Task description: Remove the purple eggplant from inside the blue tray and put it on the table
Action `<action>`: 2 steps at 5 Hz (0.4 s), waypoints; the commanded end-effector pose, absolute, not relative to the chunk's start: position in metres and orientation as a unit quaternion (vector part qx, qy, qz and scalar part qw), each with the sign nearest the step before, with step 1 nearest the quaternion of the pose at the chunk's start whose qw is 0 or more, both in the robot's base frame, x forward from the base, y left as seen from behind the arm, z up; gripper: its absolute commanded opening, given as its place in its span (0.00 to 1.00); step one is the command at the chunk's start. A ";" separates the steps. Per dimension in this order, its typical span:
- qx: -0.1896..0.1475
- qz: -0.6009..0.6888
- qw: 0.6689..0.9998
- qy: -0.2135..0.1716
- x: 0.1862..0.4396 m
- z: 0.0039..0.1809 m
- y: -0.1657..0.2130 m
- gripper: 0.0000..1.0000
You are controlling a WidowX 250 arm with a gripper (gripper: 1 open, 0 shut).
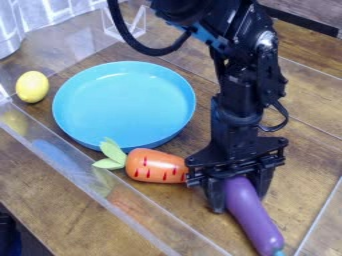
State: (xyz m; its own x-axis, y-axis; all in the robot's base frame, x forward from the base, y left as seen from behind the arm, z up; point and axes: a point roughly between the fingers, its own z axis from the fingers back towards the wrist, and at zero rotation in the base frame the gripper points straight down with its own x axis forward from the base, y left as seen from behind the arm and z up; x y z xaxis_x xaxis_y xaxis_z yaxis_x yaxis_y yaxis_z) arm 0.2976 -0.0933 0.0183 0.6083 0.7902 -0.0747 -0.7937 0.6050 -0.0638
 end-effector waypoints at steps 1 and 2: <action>-0.036 0.437 0.898 0.016 0.294 0.019 -0.095 0.00; -0.034 0.437 0.899 0.009 0.297 0.020 -0.094 0.00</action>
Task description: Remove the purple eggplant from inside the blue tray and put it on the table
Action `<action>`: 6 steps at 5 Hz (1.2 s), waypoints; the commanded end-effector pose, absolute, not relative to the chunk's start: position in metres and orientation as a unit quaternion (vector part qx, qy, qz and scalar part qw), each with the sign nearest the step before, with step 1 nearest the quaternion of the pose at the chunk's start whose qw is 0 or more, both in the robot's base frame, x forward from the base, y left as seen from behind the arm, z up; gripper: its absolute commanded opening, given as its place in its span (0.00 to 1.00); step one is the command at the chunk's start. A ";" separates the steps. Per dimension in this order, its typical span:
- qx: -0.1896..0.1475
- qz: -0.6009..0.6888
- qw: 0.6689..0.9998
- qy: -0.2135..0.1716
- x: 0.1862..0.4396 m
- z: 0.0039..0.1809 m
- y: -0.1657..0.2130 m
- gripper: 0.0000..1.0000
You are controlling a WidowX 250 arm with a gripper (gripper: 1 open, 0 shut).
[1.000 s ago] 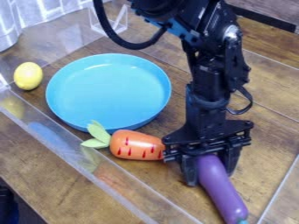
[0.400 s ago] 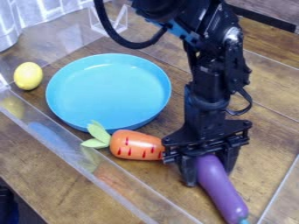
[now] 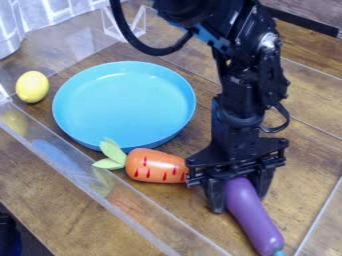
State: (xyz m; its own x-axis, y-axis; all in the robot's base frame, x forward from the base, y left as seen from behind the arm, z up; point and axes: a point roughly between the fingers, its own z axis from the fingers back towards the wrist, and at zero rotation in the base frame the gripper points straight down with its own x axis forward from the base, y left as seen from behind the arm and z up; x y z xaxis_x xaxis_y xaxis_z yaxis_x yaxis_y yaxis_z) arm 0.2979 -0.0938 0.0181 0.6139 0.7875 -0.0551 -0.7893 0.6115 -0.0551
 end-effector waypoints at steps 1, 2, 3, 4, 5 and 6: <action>-0.032 0.437 0.899 0.004 0.300 0.020 -0.094 1.00; -0.032 0.436 0.899 0.001 0.302 0.021 -0.094 1.00; -0.034 0.436 0.899 -0.001 0.305 0.022 -0.093 1.00; -0.035 0.436 0.899 -0.002 0.307 0.024 -0.092 1.00; -0.037 0.435 0.899 -0.004 0.309 0.025 -0.091 1.00; -0.038 0.435 0.900 -0.005 0.311 0.026 -0.090 1.00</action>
